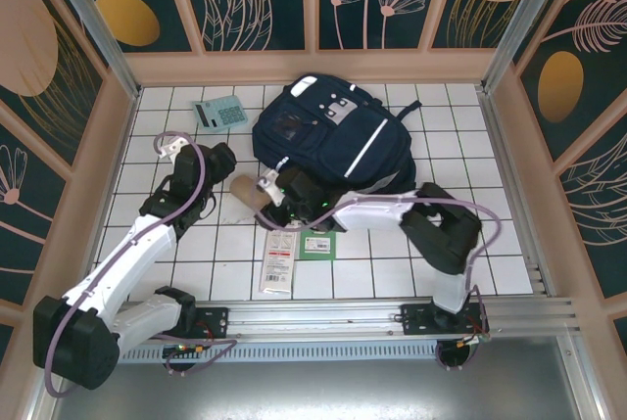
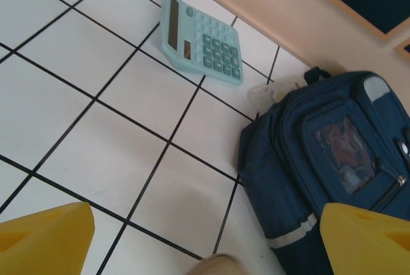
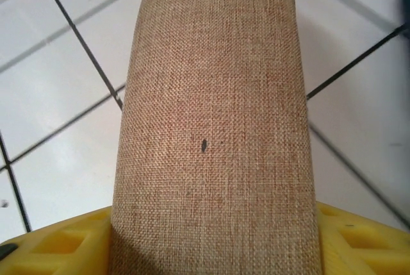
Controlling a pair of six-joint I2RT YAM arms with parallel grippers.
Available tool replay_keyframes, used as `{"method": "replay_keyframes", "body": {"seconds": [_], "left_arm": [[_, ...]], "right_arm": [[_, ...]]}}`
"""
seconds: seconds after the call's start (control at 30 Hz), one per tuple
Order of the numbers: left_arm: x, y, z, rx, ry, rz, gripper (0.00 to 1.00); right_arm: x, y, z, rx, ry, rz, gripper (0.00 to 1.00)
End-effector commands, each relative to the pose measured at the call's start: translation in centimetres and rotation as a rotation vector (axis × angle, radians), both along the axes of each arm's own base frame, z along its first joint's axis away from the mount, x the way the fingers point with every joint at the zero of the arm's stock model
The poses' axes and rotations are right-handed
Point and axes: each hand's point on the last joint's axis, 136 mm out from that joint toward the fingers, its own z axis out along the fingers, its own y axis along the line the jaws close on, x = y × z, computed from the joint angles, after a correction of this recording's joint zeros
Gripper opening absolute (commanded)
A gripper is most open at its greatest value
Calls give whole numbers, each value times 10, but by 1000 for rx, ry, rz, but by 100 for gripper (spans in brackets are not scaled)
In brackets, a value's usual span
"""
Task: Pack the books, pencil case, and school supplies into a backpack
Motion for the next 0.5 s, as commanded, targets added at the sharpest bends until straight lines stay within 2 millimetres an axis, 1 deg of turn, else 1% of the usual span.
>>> {"method": "replay_keyframes", "body": {"seconds": [0.0, 0.07, 0.1, 0.17, 0.23, 0.3, 0.33, 0.4, 0.43, 0.47], "left_arm": [[12, -15, 13, -26, -37, -66, 86], [16, -23, 13, -38, -41, -97, 82], [18, -28, 14, -38, -43, -109, 81], [23, -41, 16, -29, -46, -144, 79], [28, -57, 17, -10, -45, -179, 77], [34, -76, 16, 16, -39, -222, 77], [37, -87, 15, 30, -35, -247, 74], [42, -110, 14, 61, -35, -297, 72], [43, -123, 11, 82, -30, -327, 71], [47, -138, 13, 96, -39, -356, 70]], "right_arm": [[24, -32, 48, 130, -24, -133, 42], [34, -62, 59, 170, -9, -211, 42], [38, -75, 61, 180, -1, -244, 42], [48, -109, 68, 197, -2, -338, 41], [55, -138, 69, 202, 3, -421, 41], [62, -167, 67, 205, 17, -512, 41], [64, -182, 67, 211, 25, -556, 41], [69, -213, 67, 225, 34, -670, 41], [71, -229, 67, 235, 39, -723, 41], [70, -243, 67, 245, 45, -769, 41]]}}
